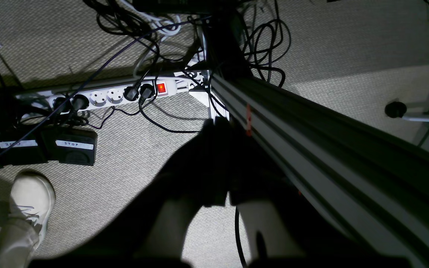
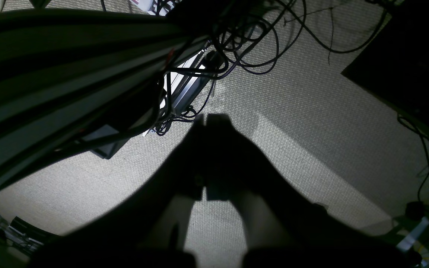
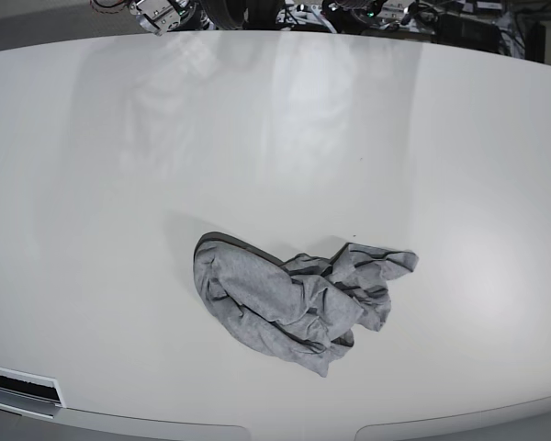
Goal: Layout the t-shirt on the table in an organized manner, then fold the t-shirt properly
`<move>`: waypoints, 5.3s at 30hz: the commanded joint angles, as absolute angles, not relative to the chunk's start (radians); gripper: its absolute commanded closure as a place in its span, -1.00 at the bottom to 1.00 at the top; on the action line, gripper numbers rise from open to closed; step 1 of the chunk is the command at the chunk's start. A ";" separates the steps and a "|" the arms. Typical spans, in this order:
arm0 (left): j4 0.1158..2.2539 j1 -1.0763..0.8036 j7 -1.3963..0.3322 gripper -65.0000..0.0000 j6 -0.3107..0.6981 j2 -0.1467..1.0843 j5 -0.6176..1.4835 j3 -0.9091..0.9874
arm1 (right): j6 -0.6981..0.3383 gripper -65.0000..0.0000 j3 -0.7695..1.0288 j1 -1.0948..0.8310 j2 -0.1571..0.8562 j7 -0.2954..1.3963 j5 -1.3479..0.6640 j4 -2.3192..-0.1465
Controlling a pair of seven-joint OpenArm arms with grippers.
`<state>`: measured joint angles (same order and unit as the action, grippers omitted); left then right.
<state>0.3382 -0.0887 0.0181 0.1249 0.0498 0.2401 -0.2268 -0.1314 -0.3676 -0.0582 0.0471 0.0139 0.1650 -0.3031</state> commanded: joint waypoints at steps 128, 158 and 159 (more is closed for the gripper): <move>1.568 0.099 -0.494 1.00 0.262 0.607 0.363 -0.099 | -0.487 1.00 -0.334 0.292 -0.090 0.340 -0.104 -0.934; 1.567 0.078 -0.712 0.24 0.261 0.632 0.447 -0.097 | -0.335 -0.17 -0.484 0.524 -0.157 0.471 -0.045 -1.152; 1.567 0.077 -0.712 0.05 0.261 0.631 0.456 -0.097 | -0.342 -0.17 -0.484 0.550 -0.157 0.489 -0.057 -1.111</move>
